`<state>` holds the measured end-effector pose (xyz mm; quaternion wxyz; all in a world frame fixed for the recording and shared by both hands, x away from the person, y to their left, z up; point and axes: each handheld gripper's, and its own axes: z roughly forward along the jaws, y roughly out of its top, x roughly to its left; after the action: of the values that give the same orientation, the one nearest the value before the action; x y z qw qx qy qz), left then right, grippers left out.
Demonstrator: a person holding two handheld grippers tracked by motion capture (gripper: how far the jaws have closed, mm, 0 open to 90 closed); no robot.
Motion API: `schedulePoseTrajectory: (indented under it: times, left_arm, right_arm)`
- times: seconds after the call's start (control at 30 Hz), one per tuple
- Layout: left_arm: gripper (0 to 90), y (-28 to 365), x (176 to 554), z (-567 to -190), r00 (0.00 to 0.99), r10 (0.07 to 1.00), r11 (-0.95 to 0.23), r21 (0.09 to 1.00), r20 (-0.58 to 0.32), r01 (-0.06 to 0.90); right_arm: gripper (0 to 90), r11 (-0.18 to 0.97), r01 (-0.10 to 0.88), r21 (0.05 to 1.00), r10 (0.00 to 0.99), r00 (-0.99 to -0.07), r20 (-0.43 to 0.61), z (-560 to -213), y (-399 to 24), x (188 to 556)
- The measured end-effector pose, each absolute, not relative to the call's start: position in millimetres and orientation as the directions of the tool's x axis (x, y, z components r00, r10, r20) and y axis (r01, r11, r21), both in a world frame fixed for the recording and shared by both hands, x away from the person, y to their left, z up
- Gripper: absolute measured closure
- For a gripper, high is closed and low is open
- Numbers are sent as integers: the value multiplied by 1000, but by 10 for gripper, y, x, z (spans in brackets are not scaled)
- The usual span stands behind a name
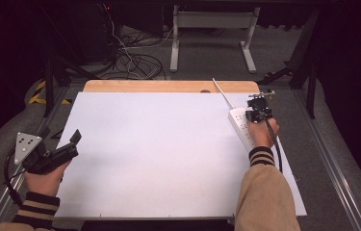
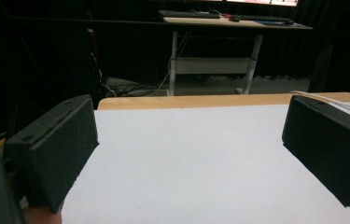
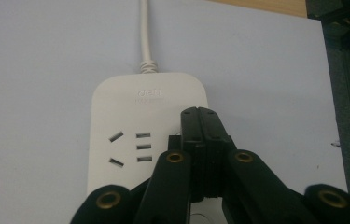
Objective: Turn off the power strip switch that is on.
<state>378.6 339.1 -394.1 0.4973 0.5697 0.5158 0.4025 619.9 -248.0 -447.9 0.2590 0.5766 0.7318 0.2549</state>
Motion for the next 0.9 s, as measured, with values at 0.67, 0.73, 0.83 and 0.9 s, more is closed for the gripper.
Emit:
schedulePoseTrajectory:
  times: [0.67, 0.73, 0.83, 0.9]
  left_arm:
    - [39, 3451, 3739, -3924, 135, 988, 48, 981, -74, 186]
    - [39, 3442, 3738, -3924, 134, 988, 45, 982, -71, 184]
    - [39, 3419, 3743, -3932, 134, 989, 41, 981, -67, 190]
    - [39, 3412, 3754, -3938, 140, 988, 28, 980, -57, 199]
  right_arm:
    - [900, 197, 698, 689, 979, -182, -96, -4518, -2390, 6162]
    - [900, 211, 703, 679, 977, -180, -116, -4510, -2364, 6170]
    - [900, 206, 700, 684, 978, -177, -113, -4516, -2368, 6164]
    - [900, 194, 701, 686, 980, -176, -97, -4516, -2381, 6163]
